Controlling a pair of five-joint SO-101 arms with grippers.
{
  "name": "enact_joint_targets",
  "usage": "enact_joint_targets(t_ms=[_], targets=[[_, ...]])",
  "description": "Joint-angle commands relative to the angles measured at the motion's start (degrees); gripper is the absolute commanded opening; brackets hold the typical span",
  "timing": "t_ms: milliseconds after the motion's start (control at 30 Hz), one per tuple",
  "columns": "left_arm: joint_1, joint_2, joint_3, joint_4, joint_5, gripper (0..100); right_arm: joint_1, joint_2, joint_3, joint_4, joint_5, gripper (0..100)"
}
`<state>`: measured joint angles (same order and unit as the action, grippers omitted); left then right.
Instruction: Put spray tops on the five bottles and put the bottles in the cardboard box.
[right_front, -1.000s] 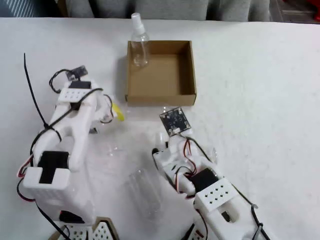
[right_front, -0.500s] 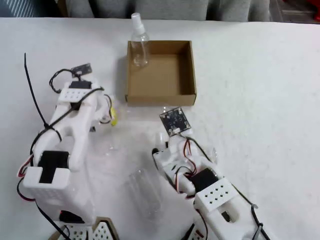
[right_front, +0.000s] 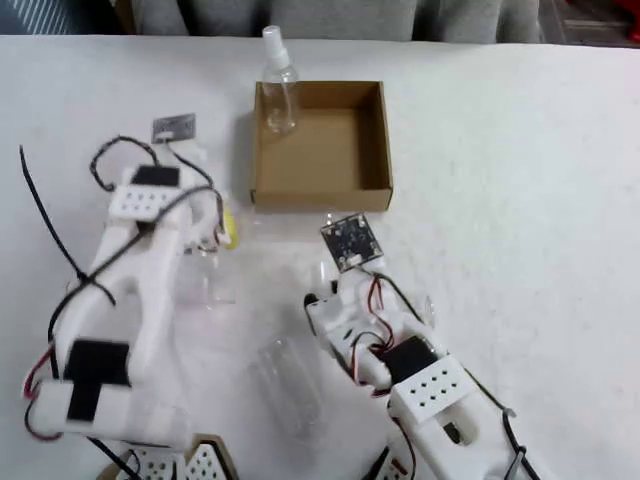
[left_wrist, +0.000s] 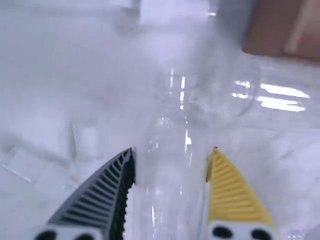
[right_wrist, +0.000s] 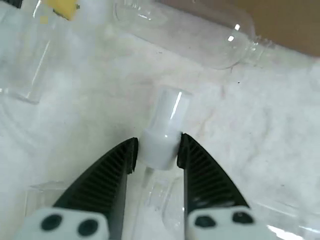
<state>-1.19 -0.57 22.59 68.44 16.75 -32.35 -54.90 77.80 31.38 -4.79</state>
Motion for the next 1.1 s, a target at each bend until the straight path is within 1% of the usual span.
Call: enact_joint_targets(t_ms=[0, 67, 167, 300, 400, 433, 500, 567, 667, 767, 933, 1067], targets=[[4.44, -15.34, 8.35, -5.98, -0.62, 2, 4.09, -2.51, -2.02, -6.46, 0.18, 1.5], [4.53, -21.58, 12.04, -7.82, -0.62, 2, 6.55, -6.02, -2.02, -9.89, 0.18, 1.5], [4.53, -30.81, 16.97, -10.90, -0.62, 2, 9.45, -13.49, -1.85, -11.21, 0.09, 1.5], [4.79, -41.54, 23.12, -15.38, -0.62, 2, 13.76, -26.68, -2.11, -12.62, 0.62, 1.5], [6.55, -49.10, 27.52, -20.22, -0.62, 2, 14.90, -37.32, -2.11, -16.40, 0.88, 1.5], [7.34, -51.47, 28.66, -21.54, -0.62, 2, 14.90, -40.31, -2.55, -17.98, 2.11, 1.5], [8.84, -56.22, 30.51, -23.38, -0.70, 2, 14.55, -45.23, -4.13, -20.26, 6.95, 1.5], [10.59, -60.44, 31.74, -24.88, -3.60, 2, 14.11, -47.43, -6.77, -21.67, 10.37, 1.5], [13.85, -66.15, 33.58, -26.90, -10.46, 2, 14.11, -46.02, -12.31, -22.11, 11.87, 1.5], [17.71, -71.43, 36.48, -29.71, -14.42, 2, 14.20, -39.69, -18.81, -21.93, 12.04, 1.5], [24.92, -78.99, 44.57, -35.16, -17.41, 2, 14.29, -24.84, -33.67, -21.67, 11.69, 1.5], [27.56, -84.18, 51.34, -39.03, -17.67, 2, 13.93, -15.60, -44.13, -21.67, 11.69, 1.5]])
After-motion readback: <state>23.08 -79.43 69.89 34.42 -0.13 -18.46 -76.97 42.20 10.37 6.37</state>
